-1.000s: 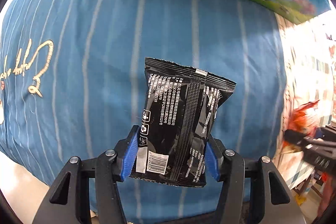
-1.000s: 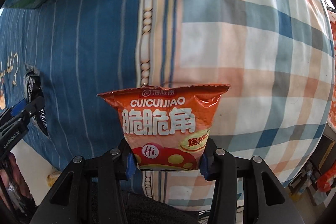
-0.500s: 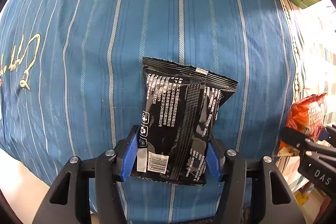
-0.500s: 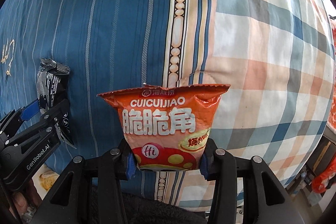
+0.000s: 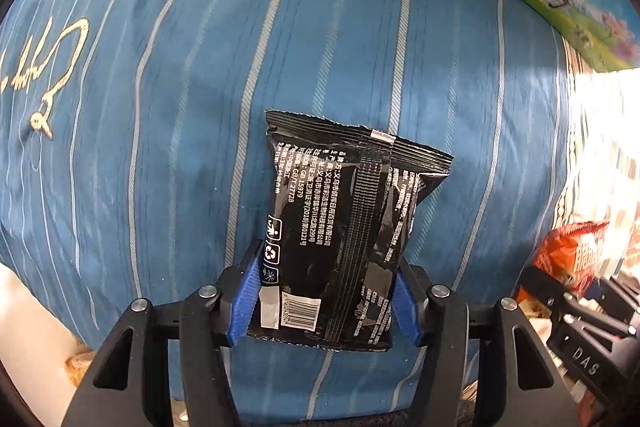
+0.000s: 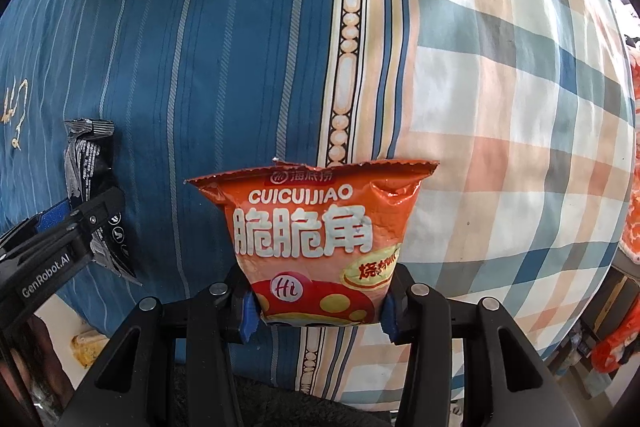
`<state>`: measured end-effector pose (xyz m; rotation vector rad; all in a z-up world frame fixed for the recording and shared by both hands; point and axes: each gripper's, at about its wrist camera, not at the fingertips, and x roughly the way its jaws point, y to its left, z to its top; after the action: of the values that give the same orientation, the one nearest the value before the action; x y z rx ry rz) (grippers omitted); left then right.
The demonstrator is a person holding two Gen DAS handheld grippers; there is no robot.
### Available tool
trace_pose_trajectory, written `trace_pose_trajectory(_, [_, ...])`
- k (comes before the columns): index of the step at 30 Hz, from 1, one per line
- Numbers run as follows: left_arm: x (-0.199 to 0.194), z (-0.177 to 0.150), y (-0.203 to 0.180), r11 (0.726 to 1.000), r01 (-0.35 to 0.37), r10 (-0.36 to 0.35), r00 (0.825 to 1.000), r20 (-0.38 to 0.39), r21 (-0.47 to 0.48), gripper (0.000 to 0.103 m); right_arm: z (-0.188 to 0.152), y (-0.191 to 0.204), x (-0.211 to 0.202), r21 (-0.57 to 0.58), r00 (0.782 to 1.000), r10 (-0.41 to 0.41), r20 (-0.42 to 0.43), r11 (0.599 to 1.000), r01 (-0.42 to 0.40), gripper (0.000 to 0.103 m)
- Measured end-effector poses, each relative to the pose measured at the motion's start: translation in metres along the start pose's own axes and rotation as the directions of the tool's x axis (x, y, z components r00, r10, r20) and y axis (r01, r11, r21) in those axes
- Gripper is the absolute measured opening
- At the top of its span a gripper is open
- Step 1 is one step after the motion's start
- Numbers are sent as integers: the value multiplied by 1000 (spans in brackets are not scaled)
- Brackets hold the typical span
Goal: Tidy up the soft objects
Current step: 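Lift black bag with left tool while right tool lifts orange bag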
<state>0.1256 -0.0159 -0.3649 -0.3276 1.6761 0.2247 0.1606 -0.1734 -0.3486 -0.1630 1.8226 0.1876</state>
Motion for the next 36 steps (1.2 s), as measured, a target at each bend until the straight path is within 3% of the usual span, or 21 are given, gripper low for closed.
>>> trace_pose_trajectory(7, [4,7,-7,999,-31,31,999,-9,40,58,-1,-4,1,38,999,29,-26,999,-28,49])
trace_pose_trajectory(16, [4,3,-22,997,-52,52,999,3,54,58,-8,4,-3,23,1000,5,-26,1000,-4,50])
trace_pose_trajectory(23, [2,4,-18,997,-50,50,999,4,61,58,-6,-1,36,4,999,-22,-30,1000,22,49])
trace_pose_trajectory(36, [-8,1,-20,994,-49,47,999,22,100,54,-10,13,44,-28,999,-31,-30,999,30,49])
